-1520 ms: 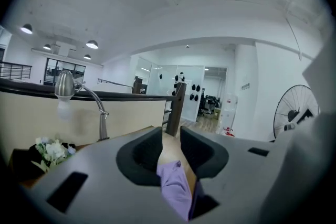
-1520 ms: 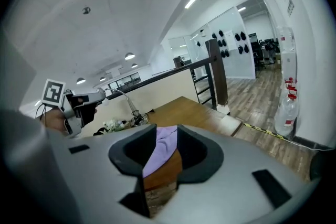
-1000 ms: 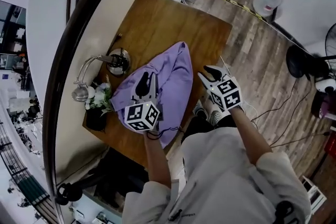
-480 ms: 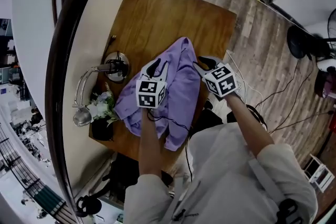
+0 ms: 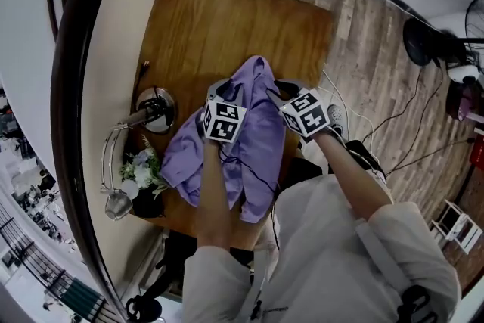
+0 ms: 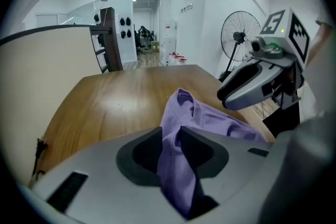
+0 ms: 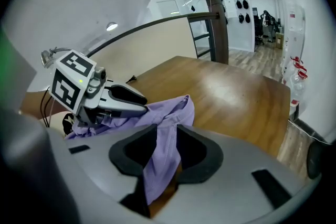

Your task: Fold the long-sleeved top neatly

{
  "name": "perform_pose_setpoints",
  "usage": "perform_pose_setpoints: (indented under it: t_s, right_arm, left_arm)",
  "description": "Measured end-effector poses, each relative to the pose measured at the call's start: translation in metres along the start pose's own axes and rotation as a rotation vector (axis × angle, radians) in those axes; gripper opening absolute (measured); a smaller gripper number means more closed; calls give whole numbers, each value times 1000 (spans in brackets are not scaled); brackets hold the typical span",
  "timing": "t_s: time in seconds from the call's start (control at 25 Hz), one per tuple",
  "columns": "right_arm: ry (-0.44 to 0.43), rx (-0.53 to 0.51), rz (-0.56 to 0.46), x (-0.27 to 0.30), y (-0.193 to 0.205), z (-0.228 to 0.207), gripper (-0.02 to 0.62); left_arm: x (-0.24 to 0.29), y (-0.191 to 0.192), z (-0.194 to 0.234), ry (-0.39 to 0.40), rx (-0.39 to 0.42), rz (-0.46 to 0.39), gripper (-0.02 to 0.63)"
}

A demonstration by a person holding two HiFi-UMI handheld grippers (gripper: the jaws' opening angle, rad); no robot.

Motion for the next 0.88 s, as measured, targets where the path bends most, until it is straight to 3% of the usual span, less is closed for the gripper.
perform_pose_setpoints:
  t_s: [0.36, 0.56, 0.88]
  right_arm:
    - [33, -41, 81, 28, 23, -4, 123]
    - [40, -95, 87, 30, 23, -5, 28]
    - [11, -112, 47, 3, 10, 10, 23]
  left_arm:
    - [14, 10, -7, 51, 88, 120, 105]
    - [18, 7, -10, 53, 128, 157, 54]
    - [-21, 0, -4, -53, -11, 31, 38]
Point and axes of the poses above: the fingertips, and each gripper's own axes: x forward along the fingers, z to its left, y out of its underside, the point moved 9 cm from there along -x, backward along the fingers, and after that the axes turned 7 degrees about -z, right-handed, at the moved point
